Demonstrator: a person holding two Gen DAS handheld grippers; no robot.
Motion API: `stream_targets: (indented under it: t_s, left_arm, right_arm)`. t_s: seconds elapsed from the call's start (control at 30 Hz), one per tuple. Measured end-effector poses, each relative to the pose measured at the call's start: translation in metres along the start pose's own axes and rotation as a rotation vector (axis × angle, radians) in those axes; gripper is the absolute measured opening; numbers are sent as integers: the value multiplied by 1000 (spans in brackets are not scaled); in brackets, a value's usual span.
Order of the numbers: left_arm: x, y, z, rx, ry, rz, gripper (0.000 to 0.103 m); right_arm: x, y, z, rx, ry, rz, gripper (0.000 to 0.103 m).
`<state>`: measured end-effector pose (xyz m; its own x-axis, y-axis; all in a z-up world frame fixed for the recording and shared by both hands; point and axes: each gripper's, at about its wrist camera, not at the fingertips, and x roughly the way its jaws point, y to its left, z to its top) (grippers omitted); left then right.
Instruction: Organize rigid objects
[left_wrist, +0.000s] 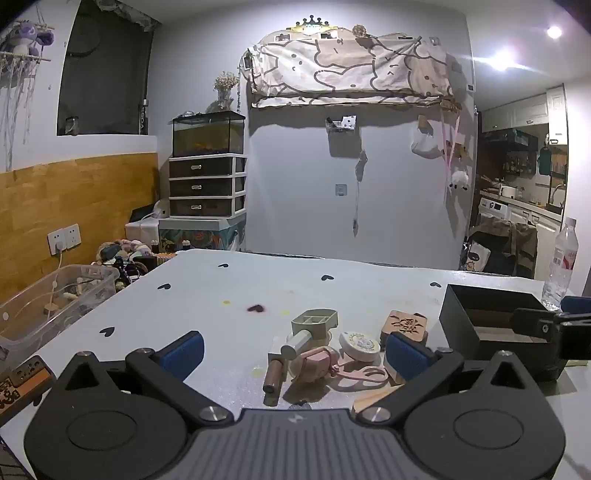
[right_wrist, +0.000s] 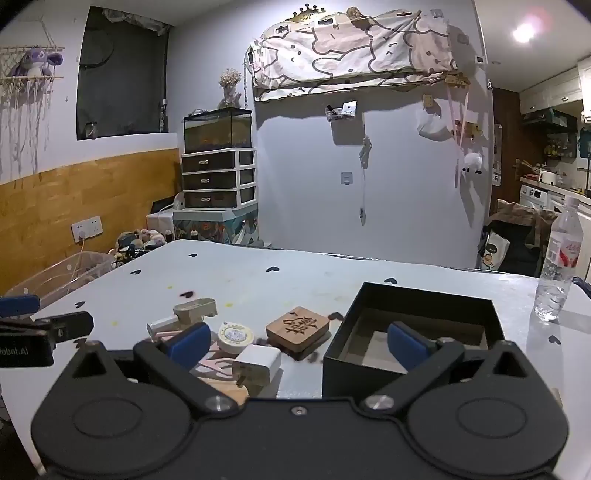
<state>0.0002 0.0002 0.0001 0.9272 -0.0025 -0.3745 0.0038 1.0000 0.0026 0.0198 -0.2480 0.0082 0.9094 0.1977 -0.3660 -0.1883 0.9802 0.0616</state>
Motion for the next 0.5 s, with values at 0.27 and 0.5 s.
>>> stream_targets:
  t_s: [0.27, 0.5]
  left_arm:
    - [0, 0, 0, -3, -5, 3, 103]
    - [0, 0, 0, -5, -7, 1, 103]
  right_arm:
    - [0, 0, 0, 0, 2, 1, 103]
    - [-2, -2, 1, -1, -1, 1, 103]
